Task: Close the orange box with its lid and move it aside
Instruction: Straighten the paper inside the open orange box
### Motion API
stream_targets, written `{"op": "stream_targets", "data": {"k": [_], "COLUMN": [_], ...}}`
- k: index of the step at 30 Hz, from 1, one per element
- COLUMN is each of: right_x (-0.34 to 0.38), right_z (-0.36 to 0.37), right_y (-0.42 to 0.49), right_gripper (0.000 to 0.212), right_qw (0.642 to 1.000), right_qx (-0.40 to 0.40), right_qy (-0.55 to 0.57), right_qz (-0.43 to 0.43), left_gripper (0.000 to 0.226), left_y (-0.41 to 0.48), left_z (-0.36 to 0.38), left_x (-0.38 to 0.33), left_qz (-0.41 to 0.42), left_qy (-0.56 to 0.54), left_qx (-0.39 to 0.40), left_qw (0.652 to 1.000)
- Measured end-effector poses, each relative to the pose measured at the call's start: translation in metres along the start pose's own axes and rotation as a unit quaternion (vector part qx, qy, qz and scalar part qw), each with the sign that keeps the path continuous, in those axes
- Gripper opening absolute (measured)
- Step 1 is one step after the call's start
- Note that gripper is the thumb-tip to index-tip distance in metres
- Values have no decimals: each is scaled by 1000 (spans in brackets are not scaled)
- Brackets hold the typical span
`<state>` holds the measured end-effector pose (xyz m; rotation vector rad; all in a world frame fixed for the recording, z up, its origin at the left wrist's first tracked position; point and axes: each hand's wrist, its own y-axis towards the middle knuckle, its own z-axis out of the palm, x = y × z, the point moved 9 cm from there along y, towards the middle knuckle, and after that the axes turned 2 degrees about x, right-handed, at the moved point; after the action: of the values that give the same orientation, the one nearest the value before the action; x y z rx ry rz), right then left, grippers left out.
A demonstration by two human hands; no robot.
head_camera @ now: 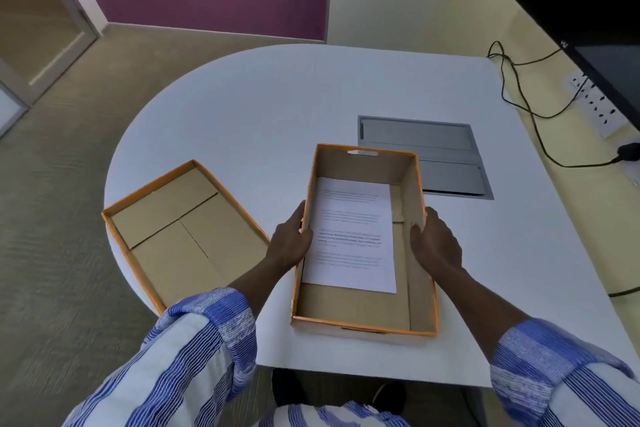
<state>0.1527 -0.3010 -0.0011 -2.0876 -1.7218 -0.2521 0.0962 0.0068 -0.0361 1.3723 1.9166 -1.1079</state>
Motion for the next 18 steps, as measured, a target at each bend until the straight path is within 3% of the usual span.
{"op": "stream_targets", "data": {"k": [5, 14, 18], "right_x": [-28, -34, -16], "right_z": [1, 4, -6], "right_y": [-18, -27, -26], "right_gripper": [47, 59, 74], "right_qw": [999, 998, 996], "right_qx": [-29, -47, -86], "right_qy": [-15, 9, -17], "right_qz": [42, 52, 28], "left_gripper": [68, 66, 66], "left_y": [-2, 1, -1], "left_z": [27, 34, 11], "left_x": [-5, 6, 24], "left_qz": [33, 14, -31], "left_qy": [13, -24, -66], "left_qx": [32, 33, -49], "left_qw": [999, 999, 996]}}
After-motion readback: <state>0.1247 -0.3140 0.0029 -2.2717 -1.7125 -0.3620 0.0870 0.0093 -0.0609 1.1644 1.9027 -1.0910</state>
